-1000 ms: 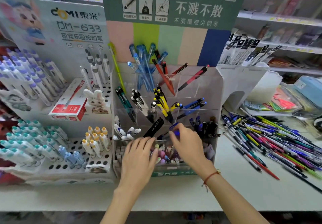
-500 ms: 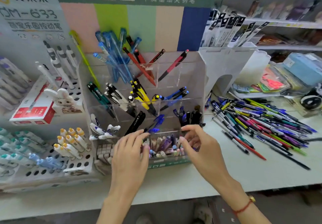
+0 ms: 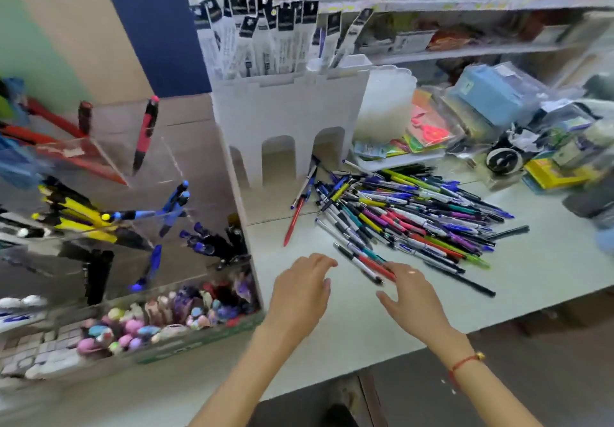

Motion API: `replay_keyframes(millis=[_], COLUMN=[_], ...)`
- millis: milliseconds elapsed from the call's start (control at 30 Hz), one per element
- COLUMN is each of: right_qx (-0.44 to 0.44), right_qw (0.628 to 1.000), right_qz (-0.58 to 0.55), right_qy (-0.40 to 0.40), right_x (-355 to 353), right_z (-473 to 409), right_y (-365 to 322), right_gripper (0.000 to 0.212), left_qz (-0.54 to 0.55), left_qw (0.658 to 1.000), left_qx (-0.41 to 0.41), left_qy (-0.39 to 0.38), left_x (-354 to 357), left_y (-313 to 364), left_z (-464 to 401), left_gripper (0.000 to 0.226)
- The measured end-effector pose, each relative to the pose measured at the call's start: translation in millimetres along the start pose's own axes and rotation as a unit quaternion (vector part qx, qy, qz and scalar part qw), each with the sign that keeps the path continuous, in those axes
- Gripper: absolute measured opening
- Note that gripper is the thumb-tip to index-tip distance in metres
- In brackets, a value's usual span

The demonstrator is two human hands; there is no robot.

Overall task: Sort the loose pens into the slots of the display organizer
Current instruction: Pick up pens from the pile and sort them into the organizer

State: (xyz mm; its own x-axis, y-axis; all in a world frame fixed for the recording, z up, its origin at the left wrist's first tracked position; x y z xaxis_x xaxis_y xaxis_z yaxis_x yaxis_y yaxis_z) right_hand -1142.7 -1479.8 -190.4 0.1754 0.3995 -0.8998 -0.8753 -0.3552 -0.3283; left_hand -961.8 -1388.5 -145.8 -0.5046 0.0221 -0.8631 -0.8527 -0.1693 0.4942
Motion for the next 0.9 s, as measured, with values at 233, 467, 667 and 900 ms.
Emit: replay_keyframes(millis=[233,467,667,900], right_qx=[0.029,0.025,-0.044,-0.185], right_qw=[0.999,0.988,0.985,0.982], right_qz=[0.041,-0.148,-0.167,0.005], right_qy=[-0.022,-0.026,-0.004,0.040], right_x=[25,39,31,27], right_z=[-34,-20,-65,-94], right_y=[47,81,46,1], right_gripper=[0.070,0.031,0.019,0.063], left_qz=[-0.058,-0.057,0.021,0.001], left_qw=[0.994,0.991,0.994,0.988], left_qx=[-0.067,-0.085,-0.111,-0.152], left_qy=[-0.057,-0.084,0.008,0.033], left_x=[88,101,105,109], left_y=[-10,-32,-25,-49], left_z=[-81,-108,-91,-72], left_gripper=[0.073,0.066,0.068,0.064])
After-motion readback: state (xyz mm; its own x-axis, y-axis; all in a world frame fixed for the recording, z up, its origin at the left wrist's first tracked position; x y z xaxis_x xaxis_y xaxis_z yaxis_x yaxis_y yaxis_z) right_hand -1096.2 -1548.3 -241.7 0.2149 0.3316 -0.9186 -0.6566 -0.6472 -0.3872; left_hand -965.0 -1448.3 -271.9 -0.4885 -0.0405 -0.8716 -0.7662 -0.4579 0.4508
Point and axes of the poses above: each hand's wrist, its own z-axis away from the middle knuckle, its own x-axis out of the palm, y = z × x, the point moved 5 cm from there along -z, towards the middle knuckle, and after that the axes turned 4 degrees about -y, right-handed, at the moved point
